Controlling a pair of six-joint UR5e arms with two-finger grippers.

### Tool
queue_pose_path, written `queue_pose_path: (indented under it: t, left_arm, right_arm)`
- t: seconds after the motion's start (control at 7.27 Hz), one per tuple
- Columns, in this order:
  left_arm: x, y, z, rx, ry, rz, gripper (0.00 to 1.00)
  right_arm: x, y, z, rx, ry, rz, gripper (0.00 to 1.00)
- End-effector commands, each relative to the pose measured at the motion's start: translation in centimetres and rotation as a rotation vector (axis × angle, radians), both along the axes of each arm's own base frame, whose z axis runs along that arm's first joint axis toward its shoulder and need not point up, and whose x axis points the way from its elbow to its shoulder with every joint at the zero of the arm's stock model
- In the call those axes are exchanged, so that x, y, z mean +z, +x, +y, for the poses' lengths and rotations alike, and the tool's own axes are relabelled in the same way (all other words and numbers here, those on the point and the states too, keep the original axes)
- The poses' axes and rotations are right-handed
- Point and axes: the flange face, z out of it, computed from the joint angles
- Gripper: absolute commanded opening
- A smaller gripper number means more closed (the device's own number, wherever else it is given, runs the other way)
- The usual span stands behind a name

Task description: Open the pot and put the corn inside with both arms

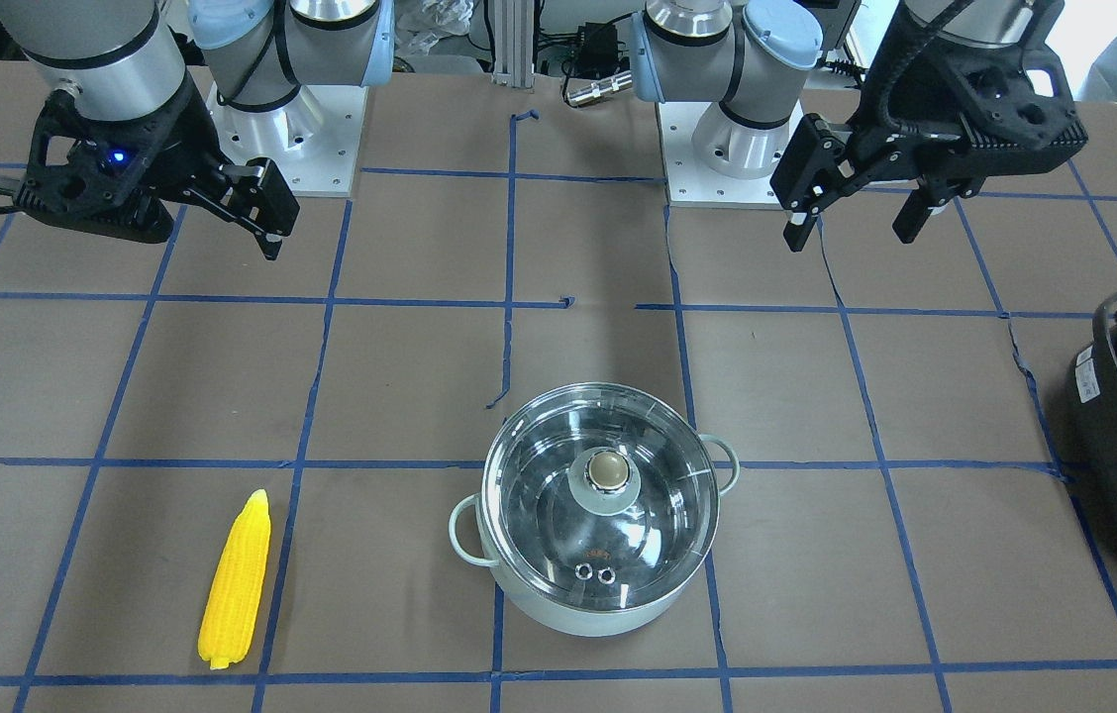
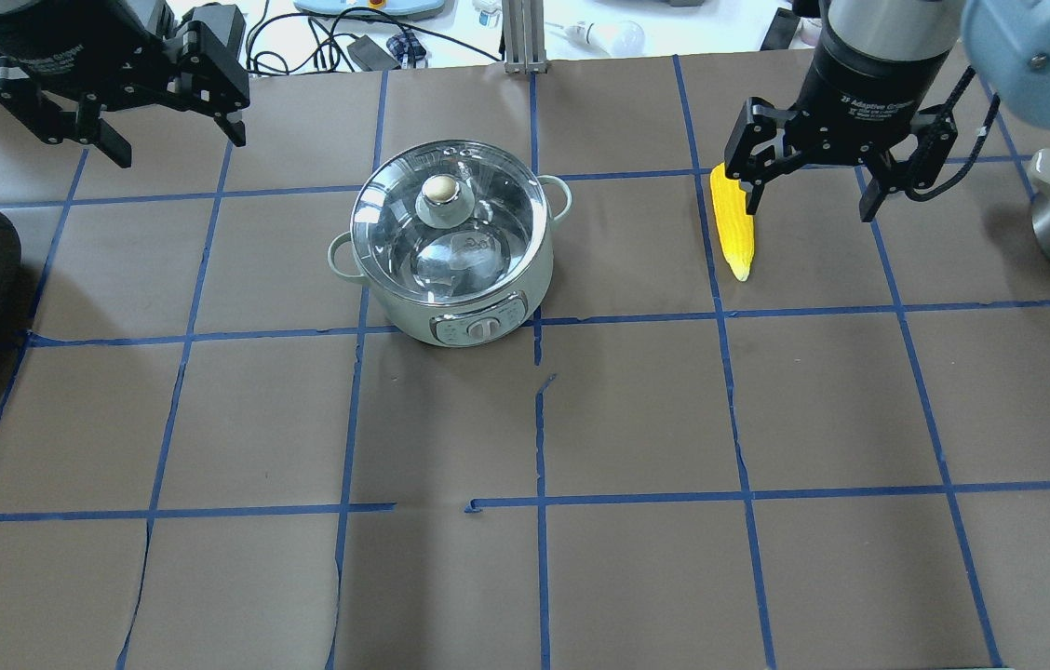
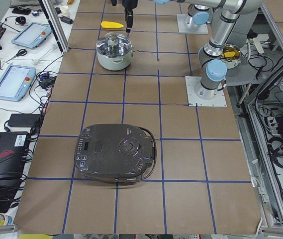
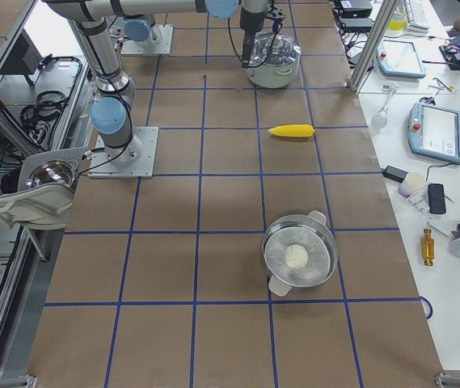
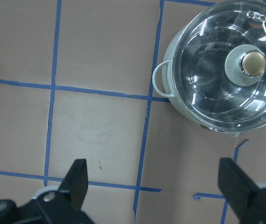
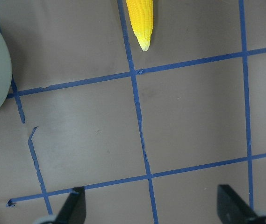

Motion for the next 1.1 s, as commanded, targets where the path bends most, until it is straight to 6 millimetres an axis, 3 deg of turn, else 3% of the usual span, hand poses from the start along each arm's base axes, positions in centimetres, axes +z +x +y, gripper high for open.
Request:
queue_pose_path:
  t: [0.0,0.28,0.41,0.55,0.69,0.96]
  left_arm:
    - [-2.9,-4.2,-4.3,-0.014,-0.009,0.037,1.0]
    - [-10.8,-9.0,-10.3,-0.029,-0.036,0.086,0.98]
    - [-16.0,-11.7,-11.6,-0.054,0.026,0.07,0.98]
    - [-18.6,-14.1,-12.0,-0.066,0.036,0.071,0.98]
    - [-19.5,-14.8,-12.2,-0.073,0.051,0.082,0.98]
    - [-19.3,-15.3,-11.6,-0.083,0.05,0.074,0.97]
  right_arm:
    - [-0.1,0.0,0.3,0.002,0.03,0.0,1.0]
    - [0.4,0.0,0.2,0.002,0.016,-0.002,1.0]
    - [0.4,-0.1,0.1,0.001,0.011,-0.001,1.0]
    - [0.3,-0.3,0.0,-0.001,0.013,0.012,1.0]
    - [0.1,-0.5,-0.1,-0.004,0.014,0.012,1.0]
    - [-0.4,-0.8,-0.2,-0.009,0.023,0.009,1.0]
